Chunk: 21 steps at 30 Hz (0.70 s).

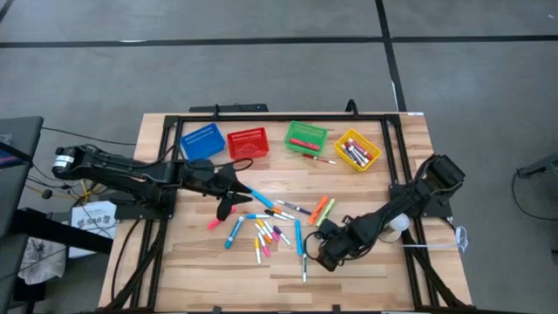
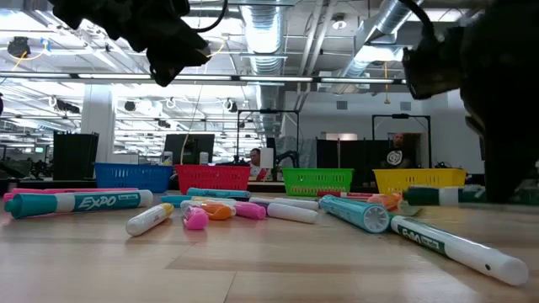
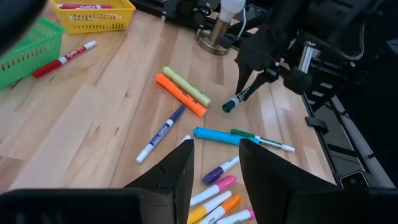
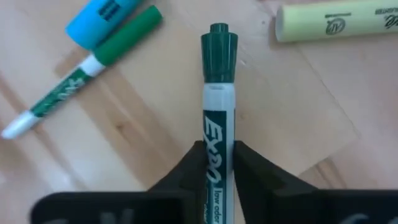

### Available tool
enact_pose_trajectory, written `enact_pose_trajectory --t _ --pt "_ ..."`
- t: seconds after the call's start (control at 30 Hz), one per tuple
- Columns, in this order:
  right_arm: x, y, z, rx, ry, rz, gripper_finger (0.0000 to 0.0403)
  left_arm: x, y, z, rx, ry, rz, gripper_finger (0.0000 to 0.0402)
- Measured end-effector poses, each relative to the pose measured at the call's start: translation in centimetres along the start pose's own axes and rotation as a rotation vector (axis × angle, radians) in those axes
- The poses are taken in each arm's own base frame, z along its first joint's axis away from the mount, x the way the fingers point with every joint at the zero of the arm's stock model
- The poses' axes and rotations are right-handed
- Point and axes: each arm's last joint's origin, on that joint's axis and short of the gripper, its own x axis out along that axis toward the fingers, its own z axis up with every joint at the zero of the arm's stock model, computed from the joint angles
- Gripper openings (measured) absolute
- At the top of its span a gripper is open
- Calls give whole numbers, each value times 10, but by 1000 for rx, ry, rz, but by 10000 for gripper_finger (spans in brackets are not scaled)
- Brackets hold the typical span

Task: Pick & Place Markers
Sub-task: Put the large green marker pen into the yellow bin

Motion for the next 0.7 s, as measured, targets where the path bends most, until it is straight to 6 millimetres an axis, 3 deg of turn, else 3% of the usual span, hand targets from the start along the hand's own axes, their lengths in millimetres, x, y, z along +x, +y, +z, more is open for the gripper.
enact_pose_trajectory --t 0.4,0.53,0.7 --pt "-40 -2 4 69 -61 136 1 0 -8 -2 14 10 -31 127" --pt "-50 -2 4 70 -49 178 12 0 -10 -3 12 14 -41 127" --pt "-47 -2 3 62 -21 173 45 0 -12 -4 -11 16 -45 127"
